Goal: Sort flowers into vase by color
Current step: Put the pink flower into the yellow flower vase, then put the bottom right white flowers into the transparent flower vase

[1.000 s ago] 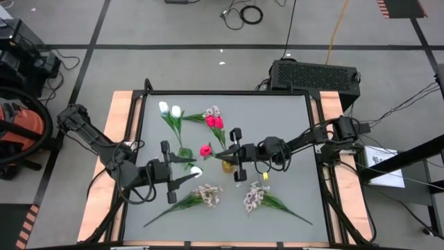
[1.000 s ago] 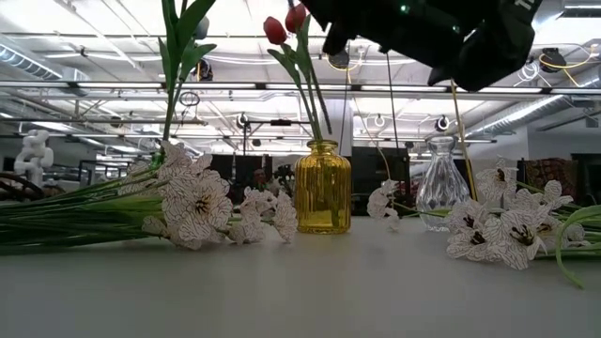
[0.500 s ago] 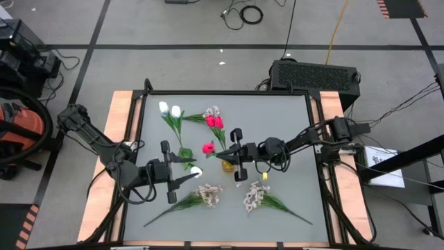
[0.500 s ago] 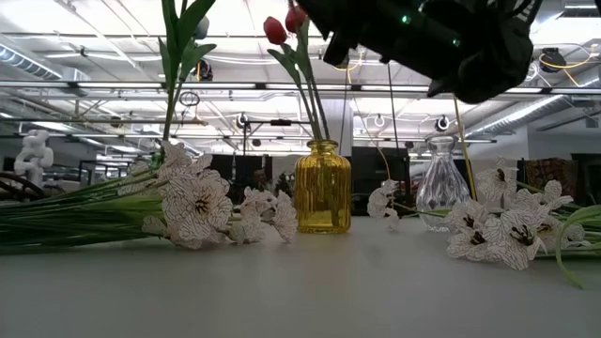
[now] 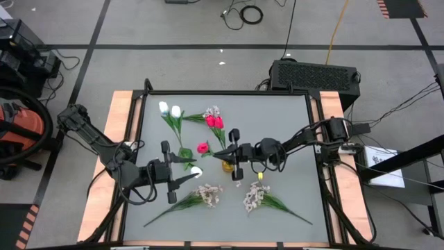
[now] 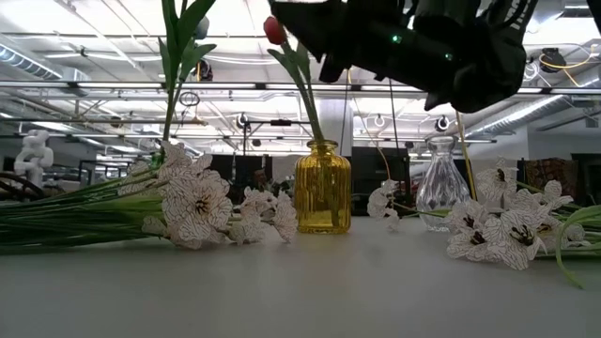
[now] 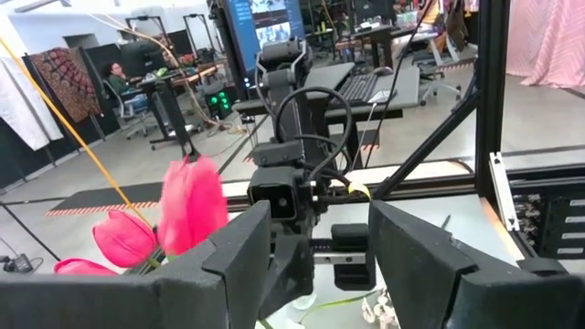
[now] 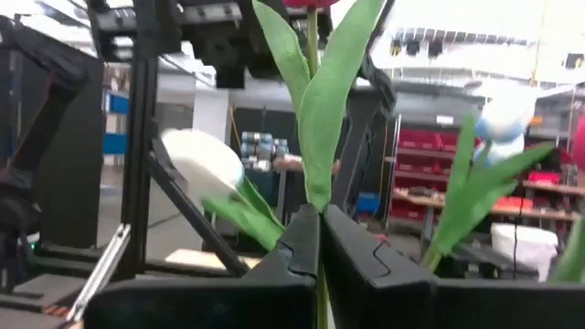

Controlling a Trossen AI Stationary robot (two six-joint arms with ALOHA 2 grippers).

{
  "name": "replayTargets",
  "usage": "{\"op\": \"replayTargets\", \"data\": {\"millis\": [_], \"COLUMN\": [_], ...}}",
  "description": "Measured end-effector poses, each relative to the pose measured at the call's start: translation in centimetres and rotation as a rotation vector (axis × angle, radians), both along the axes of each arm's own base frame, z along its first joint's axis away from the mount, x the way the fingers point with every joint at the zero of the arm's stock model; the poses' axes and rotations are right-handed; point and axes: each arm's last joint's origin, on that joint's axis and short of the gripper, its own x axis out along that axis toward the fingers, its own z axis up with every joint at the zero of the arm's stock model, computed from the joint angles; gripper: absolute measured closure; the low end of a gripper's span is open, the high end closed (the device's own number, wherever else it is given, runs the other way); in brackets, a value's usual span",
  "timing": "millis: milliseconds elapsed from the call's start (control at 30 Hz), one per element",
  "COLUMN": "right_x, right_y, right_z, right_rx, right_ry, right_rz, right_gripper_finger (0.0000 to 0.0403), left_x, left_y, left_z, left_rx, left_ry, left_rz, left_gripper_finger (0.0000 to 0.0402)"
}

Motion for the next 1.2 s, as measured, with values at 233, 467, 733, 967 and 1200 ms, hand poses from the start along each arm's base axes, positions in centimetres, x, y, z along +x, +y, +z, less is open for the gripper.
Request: {"op": "replayTargets", "data": {"millis": [233, 467, 733, 967, 1200], "right_x": [0.1, -0.1, -1.0, -2.7, -6.9], "right_y": [-0.1, -0.4, -0.4, -0.5, -0.8], "right_z": [-0.3, -1.2, -0.5, 2.9, 6.8], "right_rx": [0.016, 0.032, 0.032, 0.013, 0.016], "right_ry": [0.035, 0.103, 0.130, 0.279, 0.471], "right_rz": [-0.009, -0.079, -0.082, -0.078, -0.073], "right_gripper_finger": [0.0397, 0.0358, 0.0289, 0.0251, 0.0247], "left_x": [0.0, -0.1, -0.2, -0.3, -0.8], "left_y": [0.0, -0.1, -0.2, -0.2, 0.3], "left_z": [0.0, -0.2, -0.3, -0.3, -0.3], "left_rx": [0.000, 0.015, -0.005, 0.000, 0.022], "left_ry": [0.002, 0.021, 0.020, 0.026, 0.054], "left_rz": [0.000, -0.004, -0.001, 0.001, 0.024], "left_gripper_finger": [0.0207, 0.0207, 0.0207, 0.0207, 0.0207]}}
